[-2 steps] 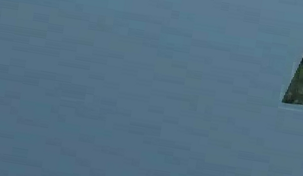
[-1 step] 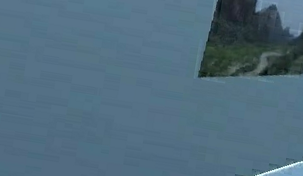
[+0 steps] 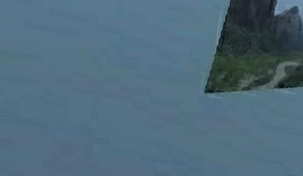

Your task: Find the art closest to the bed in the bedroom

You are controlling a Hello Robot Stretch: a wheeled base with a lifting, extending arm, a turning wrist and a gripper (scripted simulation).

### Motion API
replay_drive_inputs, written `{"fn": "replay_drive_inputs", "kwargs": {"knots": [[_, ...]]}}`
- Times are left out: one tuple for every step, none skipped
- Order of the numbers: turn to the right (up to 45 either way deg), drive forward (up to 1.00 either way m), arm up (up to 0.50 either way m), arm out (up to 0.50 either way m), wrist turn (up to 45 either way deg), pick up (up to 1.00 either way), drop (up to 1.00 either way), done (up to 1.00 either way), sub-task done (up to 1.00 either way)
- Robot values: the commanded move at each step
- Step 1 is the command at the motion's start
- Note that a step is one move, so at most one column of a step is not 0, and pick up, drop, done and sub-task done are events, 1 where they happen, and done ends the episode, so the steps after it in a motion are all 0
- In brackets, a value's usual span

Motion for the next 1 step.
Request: {"fn": "replay_drive_inputs", "kwargs": {"knots": [[30.0,0.00,0.00,0.00,0.0,0.00,0.00,0.00,0.00]]}}
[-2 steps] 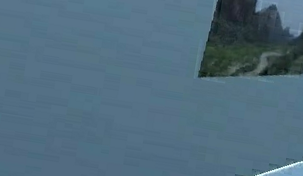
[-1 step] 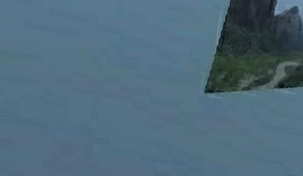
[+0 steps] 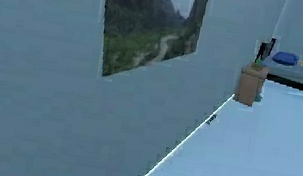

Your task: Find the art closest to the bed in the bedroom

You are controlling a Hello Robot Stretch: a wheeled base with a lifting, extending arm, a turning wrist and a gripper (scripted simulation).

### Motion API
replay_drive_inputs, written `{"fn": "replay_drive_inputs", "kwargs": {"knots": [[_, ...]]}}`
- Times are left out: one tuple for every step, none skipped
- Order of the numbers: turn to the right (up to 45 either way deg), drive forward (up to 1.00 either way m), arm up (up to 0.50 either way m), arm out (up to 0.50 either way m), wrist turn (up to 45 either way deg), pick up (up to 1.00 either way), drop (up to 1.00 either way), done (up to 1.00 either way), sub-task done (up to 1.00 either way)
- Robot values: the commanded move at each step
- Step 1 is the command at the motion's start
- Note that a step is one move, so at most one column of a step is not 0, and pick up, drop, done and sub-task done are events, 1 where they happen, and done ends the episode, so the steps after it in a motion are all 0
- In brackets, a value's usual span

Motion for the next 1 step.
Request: {"fn": "replay_drive_inputs", "kwargs": {"knots": [[0.0,0.00,0.00,0.00,0.0,0.00,0.00,1.00,0.00]]}}
